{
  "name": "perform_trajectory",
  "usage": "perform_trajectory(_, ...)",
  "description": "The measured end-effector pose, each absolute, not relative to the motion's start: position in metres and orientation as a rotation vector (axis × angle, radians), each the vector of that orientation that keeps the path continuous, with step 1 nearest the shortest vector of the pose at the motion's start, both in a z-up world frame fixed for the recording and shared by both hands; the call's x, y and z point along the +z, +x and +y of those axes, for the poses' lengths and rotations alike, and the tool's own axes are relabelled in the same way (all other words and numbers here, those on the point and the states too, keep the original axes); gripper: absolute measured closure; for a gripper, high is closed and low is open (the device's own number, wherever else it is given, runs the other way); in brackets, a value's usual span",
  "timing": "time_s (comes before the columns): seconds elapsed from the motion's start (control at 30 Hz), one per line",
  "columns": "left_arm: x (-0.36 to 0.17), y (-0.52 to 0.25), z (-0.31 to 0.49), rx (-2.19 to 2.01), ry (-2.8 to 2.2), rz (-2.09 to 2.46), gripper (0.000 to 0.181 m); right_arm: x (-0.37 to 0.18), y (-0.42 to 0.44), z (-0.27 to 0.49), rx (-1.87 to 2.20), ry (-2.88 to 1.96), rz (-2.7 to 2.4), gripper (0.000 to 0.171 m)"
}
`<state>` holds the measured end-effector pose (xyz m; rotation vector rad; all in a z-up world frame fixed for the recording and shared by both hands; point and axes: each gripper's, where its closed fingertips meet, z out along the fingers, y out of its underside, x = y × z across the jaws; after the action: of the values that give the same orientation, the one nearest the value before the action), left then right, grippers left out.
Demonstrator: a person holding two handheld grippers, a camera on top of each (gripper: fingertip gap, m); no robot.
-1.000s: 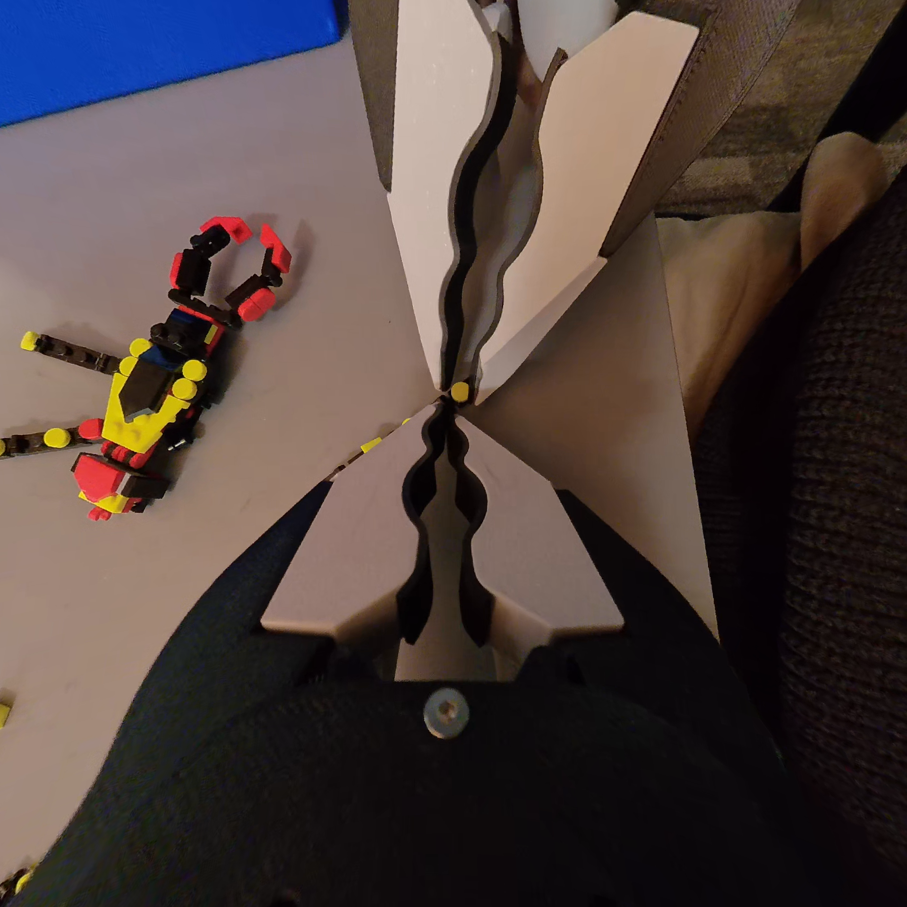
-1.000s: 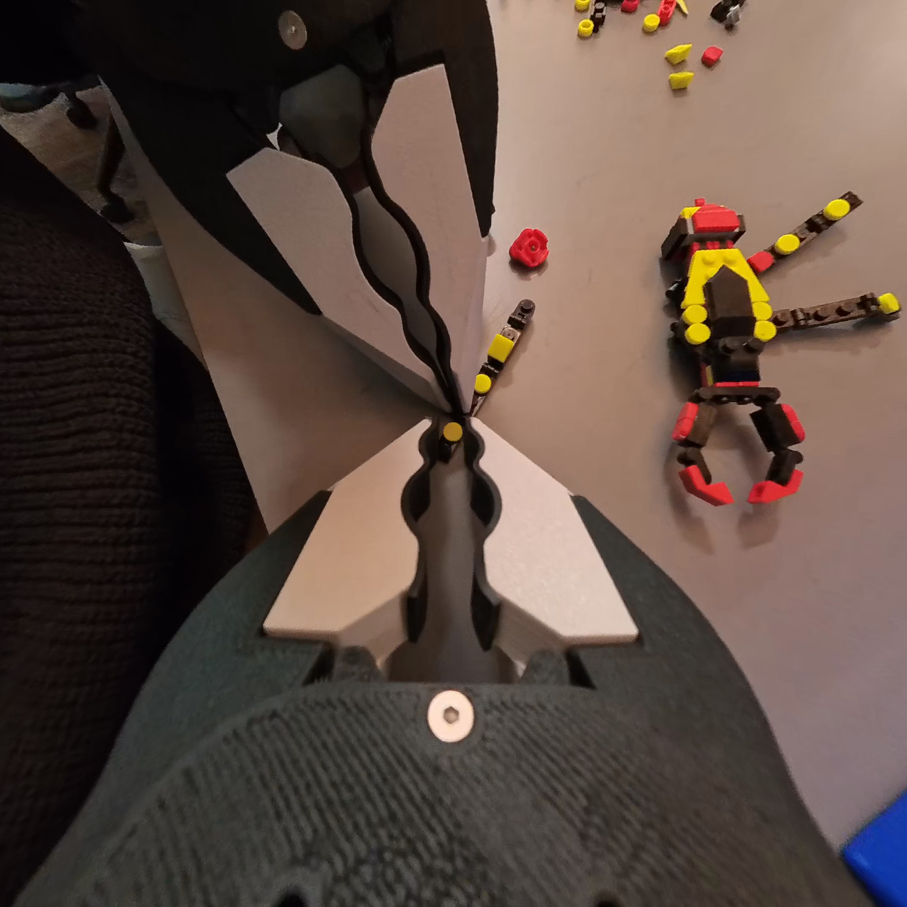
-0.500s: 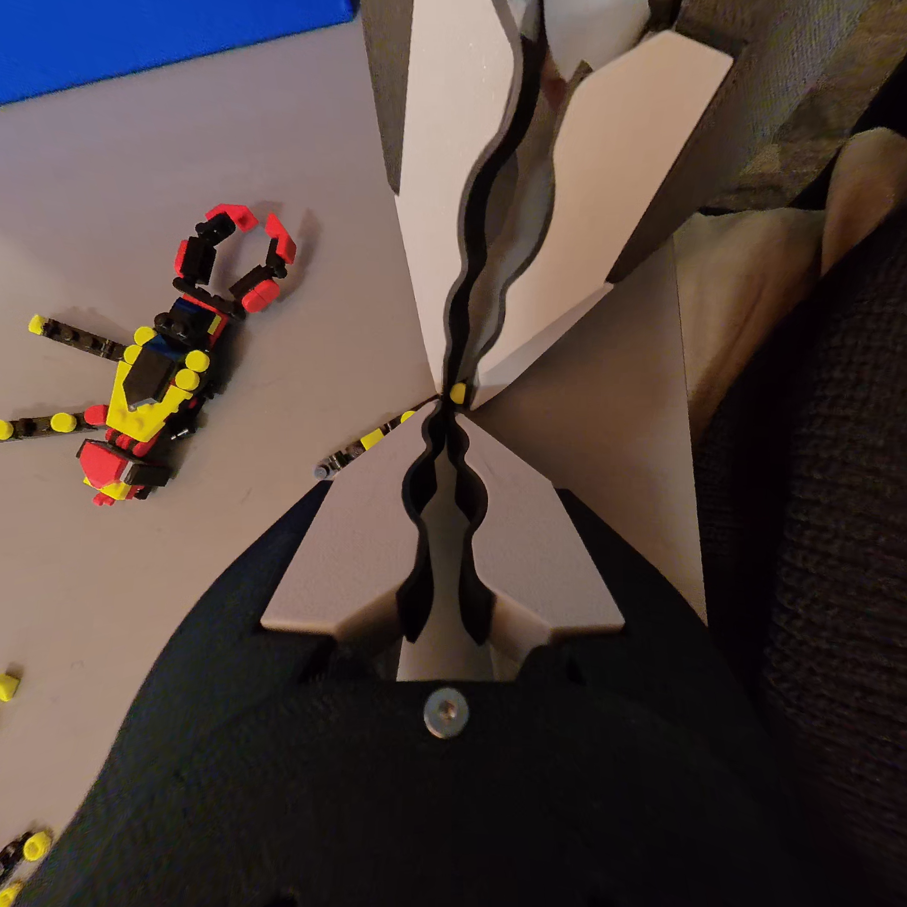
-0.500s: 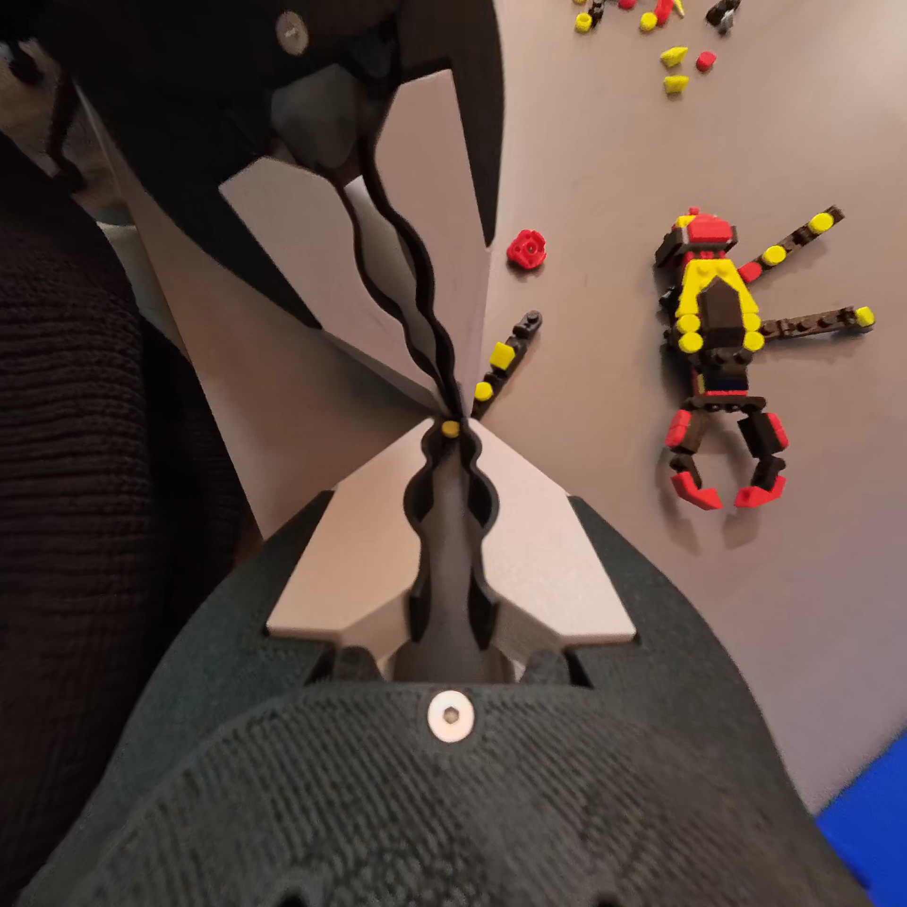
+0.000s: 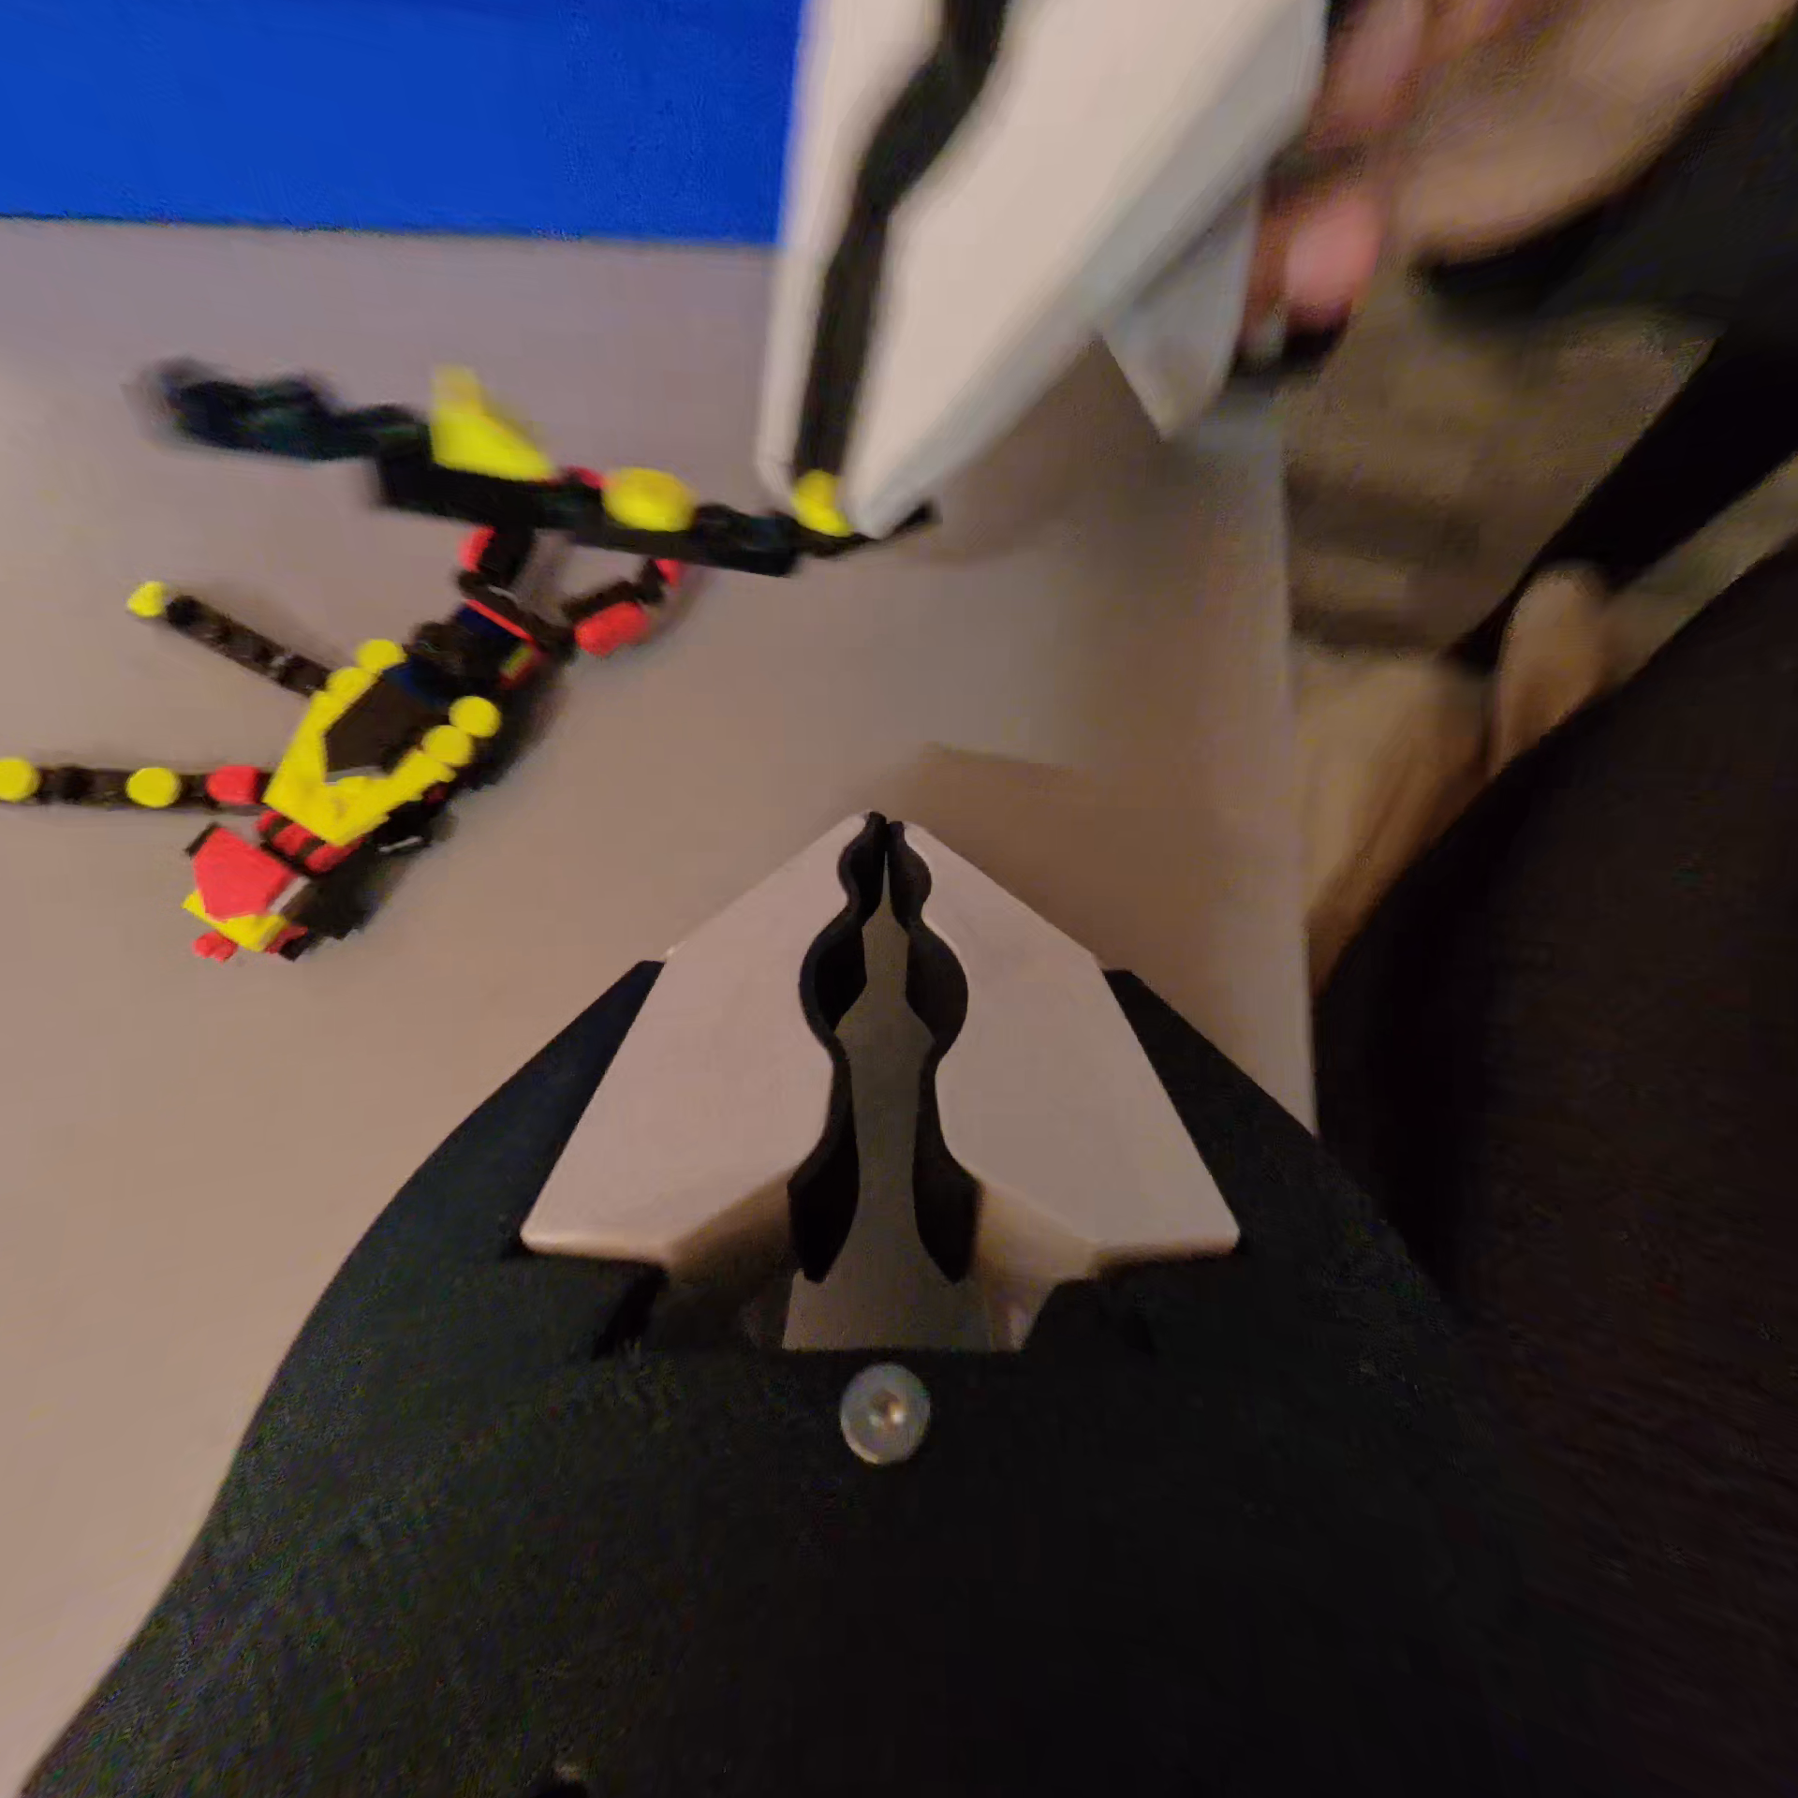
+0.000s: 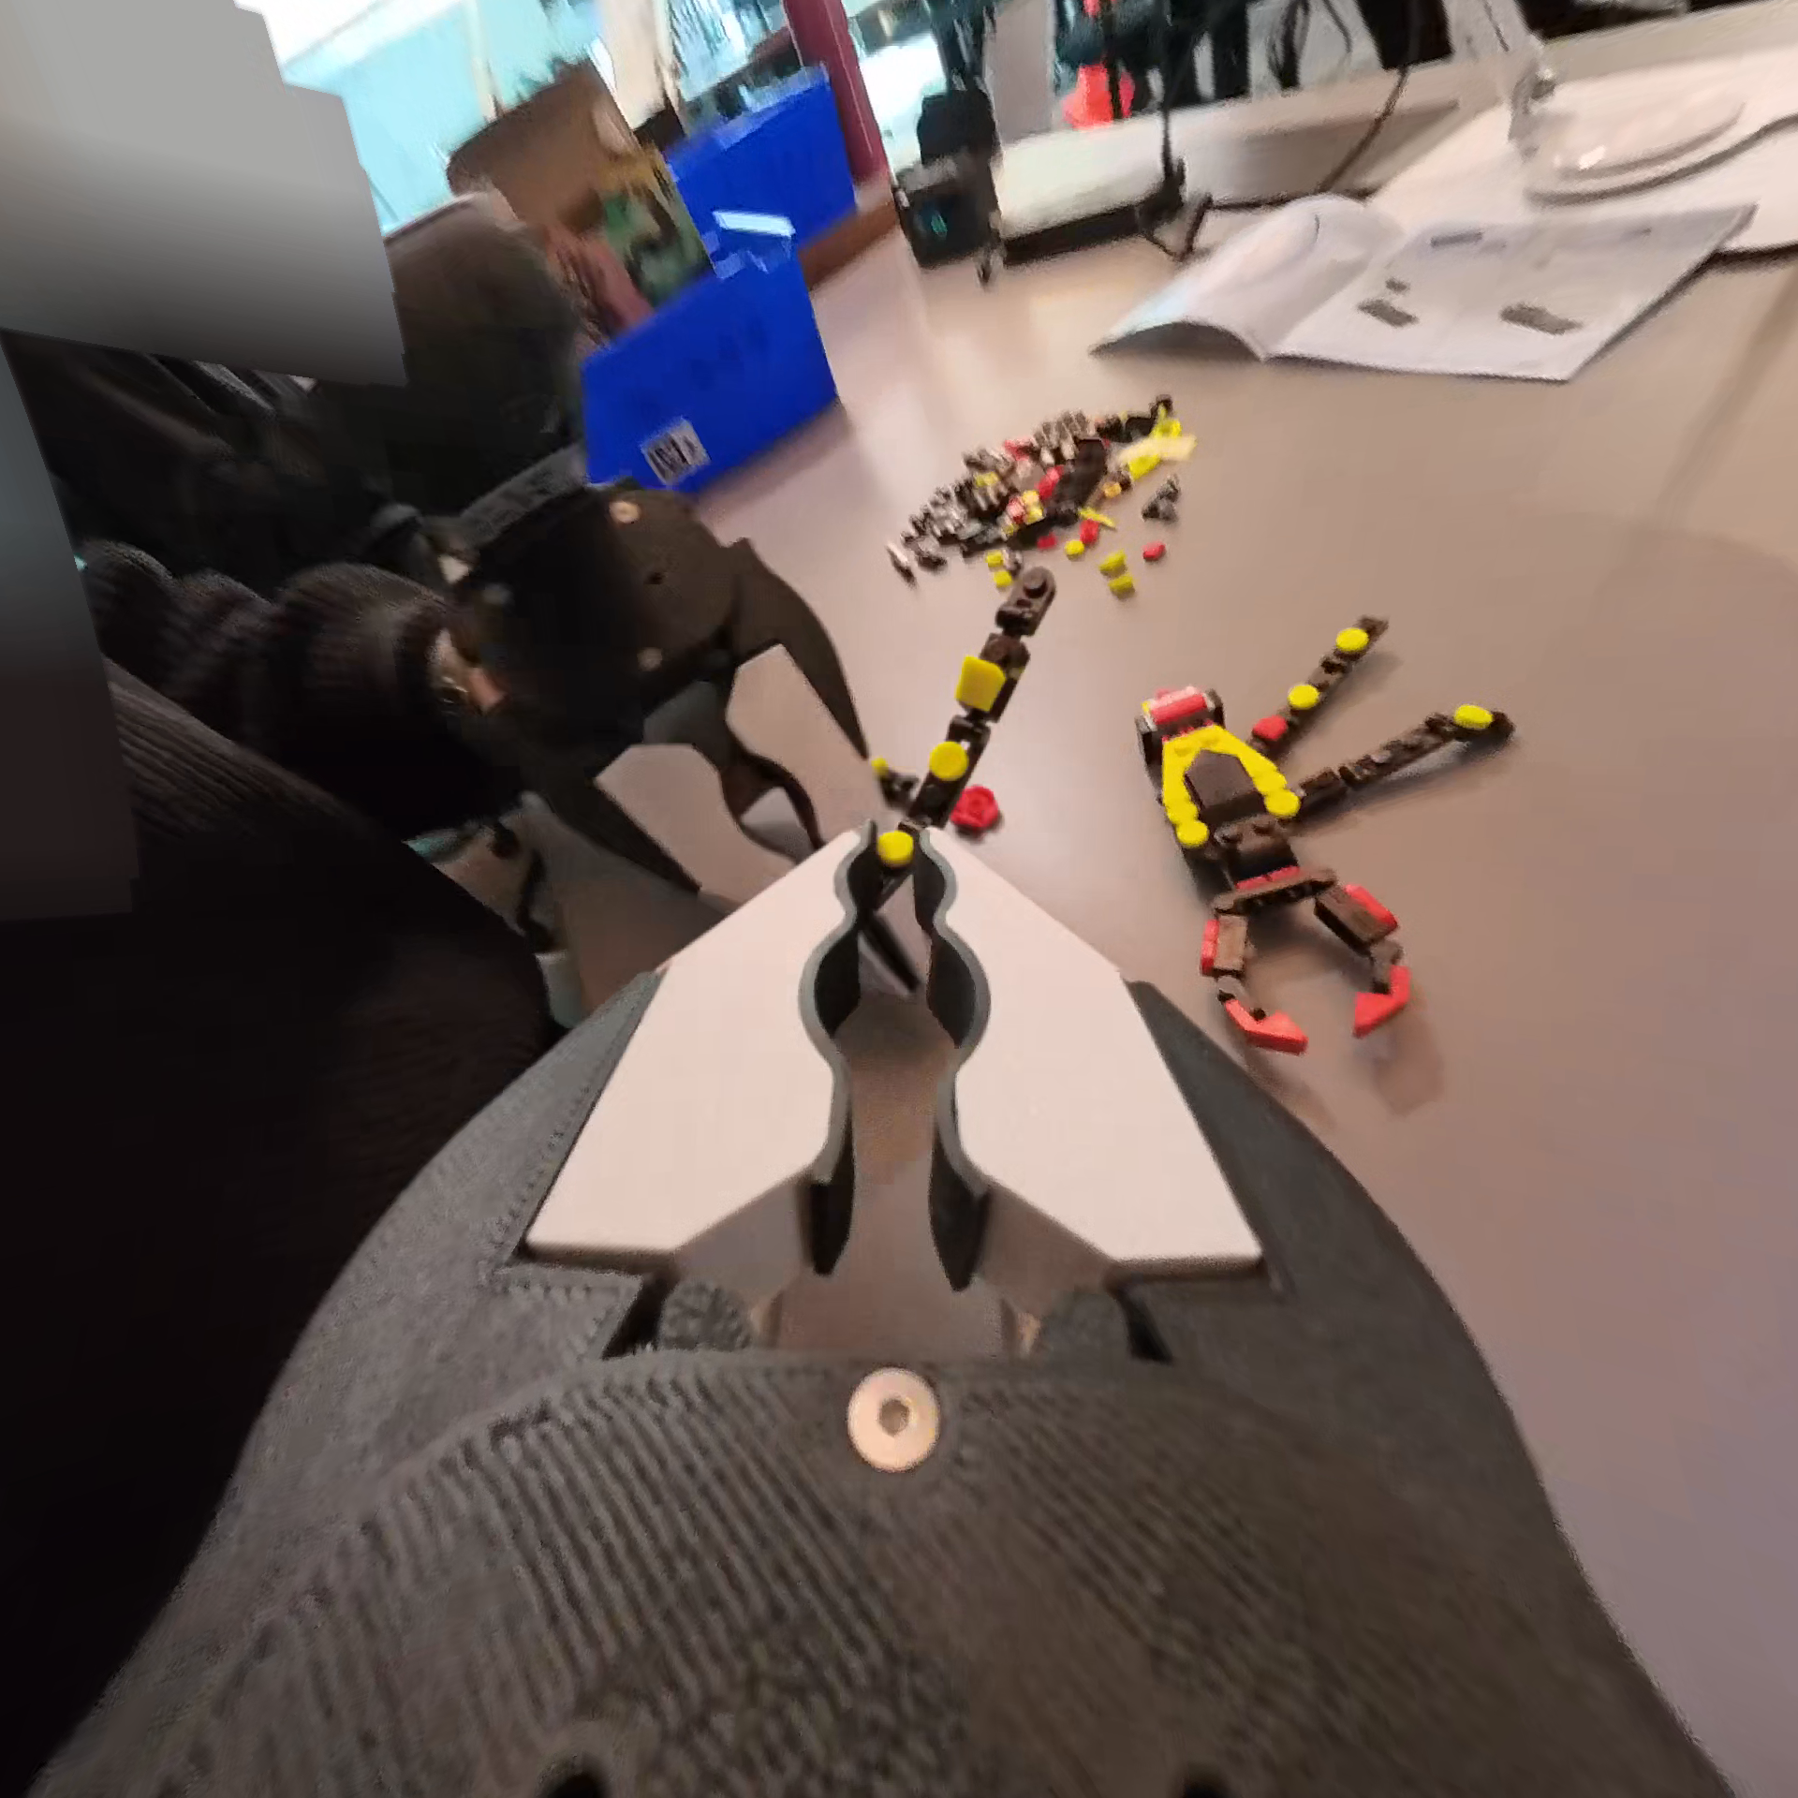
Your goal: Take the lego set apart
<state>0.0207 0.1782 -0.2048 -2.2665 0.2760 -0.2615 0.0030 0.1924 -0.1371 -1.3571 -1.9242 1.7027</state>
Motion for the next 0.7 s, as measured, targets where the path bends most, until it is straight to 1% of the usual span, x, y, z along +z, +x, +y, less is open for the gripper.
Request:
perform_trajectory(0.1,-0.161,0.004,0.183,-0.41,-2.058,0.093,0.181,-0.139,0.002,0.203,1.717,-1.432,-1.883,0.165)
perform_trajectory(0.17,-0.139,-0.006,0.18,-0.334,-1.949,0.118,0.181,-0.148,0.005,0.2,1.698,-1.453,-1.948,0.165)
perform_trajectory(0.2,-0.132,-0.007,0.178,-0.272,-1.916,0.163,0.176,-0.155,0.01,0.192,1.702,-1.452,-2.028,0.165)
perform_trajectory(0.27,-0.133,-0.002,0.174,-0.16,-1.914,0.277,0.139,-0.175,0.022,0.171,1.628,-1.404,-2.234,0.165)
perform_trajectory(0.3,-0.143,0.005,0.171,-0.133,-1.963,0.355,0.128,-0.185,0.028,0.161,1.543,-1.328,-2.334,0.165)
perform_trajectory(0.37,-0.171,0.017,0.164,-0.115,-2.094,0.489,0.113,-0.199,0.037,0.143,1.402,-1.149,-2.48,0.165)
perform_trajectory(0.4,-0.184,0.023,0.16,-0.131,-2.151,0.544,0.113,-0.203,0.041,0.135,1.366,-1.091,-2.518,0.165)
perform_trajectory(0.5,-0.204,0.036,0.148,-0.219,-2.244,0.623,0.129,-0.218,0.042,0.138,1.222,-1.046,-2.561,0.165)
perform_trajectory(0.57,-0.216,0.035,0.141,-0.222,-2.318,0.65,0.136,-0.212,0.039,0.141,1.263,-1.056,-2.52,0.165)
perform_trajectory(0.6,-0.22,0.033,0.139,-0.207,-2.338,0.663,0.147,-0.209,0.036,0.143,1.282,-1.065,-2.496,0.165)
perform_trajectory(0.63,-0.223,0.033,0.137,-0.196,-2.351,0.673,0.151,-0.207,0.035,0.146,1.281,-1.065,-2.488,0.165)
perform_trajectory(0.7,-0.227,0.034,0.133,-0.205,-2.386,0.702,0.171,-0.211,0.031,0.154,1.221,-1.075,-2.465,0.164)
